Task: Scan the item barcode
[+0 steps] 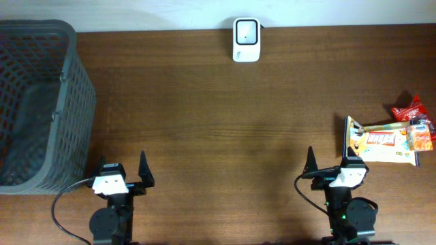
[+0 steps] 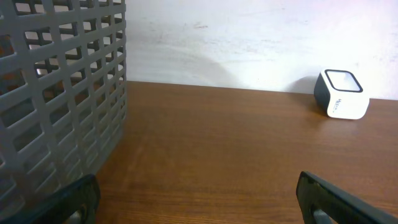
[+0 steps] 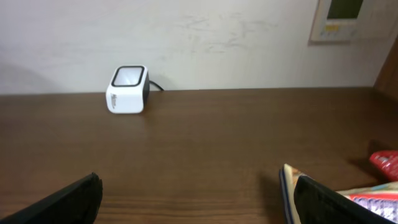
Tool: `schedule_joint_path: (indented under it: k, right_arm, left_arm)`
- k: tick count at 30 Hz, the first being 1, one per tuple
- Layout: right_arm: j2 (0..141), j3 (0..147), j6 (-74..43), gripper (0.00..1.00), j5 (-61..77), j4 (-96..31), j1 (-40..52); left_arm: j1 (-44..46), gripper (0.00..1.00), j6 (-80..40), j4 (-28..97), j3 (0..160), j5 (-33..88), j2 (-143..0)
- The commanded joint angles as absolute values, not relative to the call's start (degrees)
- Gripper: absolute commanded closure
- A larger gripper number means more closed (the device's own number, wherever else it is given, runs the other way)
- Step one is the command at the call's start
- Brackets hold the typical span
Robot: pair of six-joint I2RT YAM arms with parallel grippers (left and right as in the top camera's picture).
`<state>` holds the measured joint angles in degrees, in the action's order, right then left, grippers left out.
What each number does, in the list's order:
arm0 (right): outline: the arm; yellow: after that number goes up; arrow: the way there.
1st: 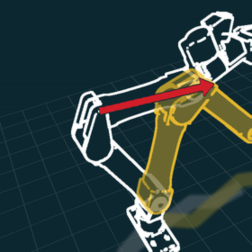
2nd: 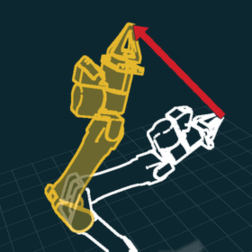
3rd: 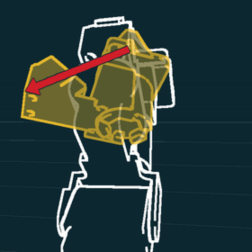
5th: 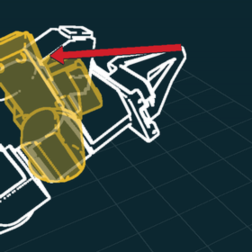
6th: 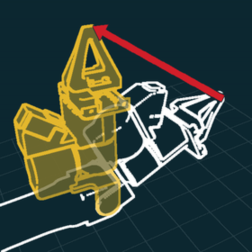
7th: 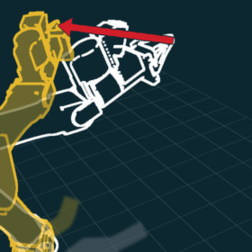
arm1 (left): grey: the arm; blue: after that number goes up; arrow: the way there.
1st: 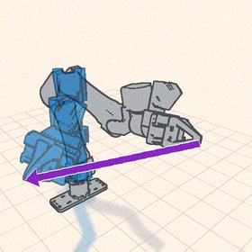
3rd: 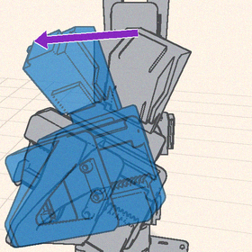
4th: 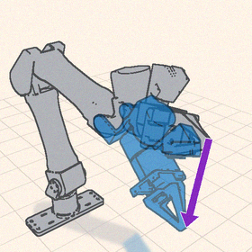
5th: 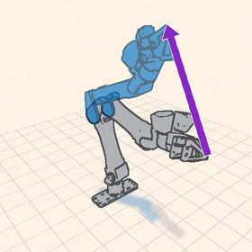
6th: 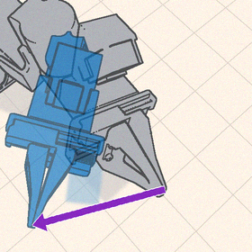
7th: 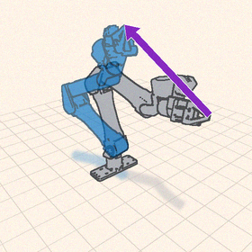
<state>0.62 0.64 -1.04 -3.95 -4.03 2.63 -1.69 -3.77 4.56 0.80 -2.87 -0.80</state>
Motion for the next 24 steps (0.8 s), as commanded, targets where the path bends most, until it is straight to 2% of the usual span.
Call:
schedule_joint_path:
  k: [1,24]
  right_arm:
    - [0.19,0.32,4.34,0.02,-3.38,-4.73,2.98]
    - [0.19,0.32,4.08,0.02,-3.05,-4.54,2.98]
  left_arm:
    - [-2.04,0.01,-4.27,4.58,0.49,-3.25,-0.30]
    - [-2.04,0.01,-4.27,4.58,0.49,-3.25,-0.30]
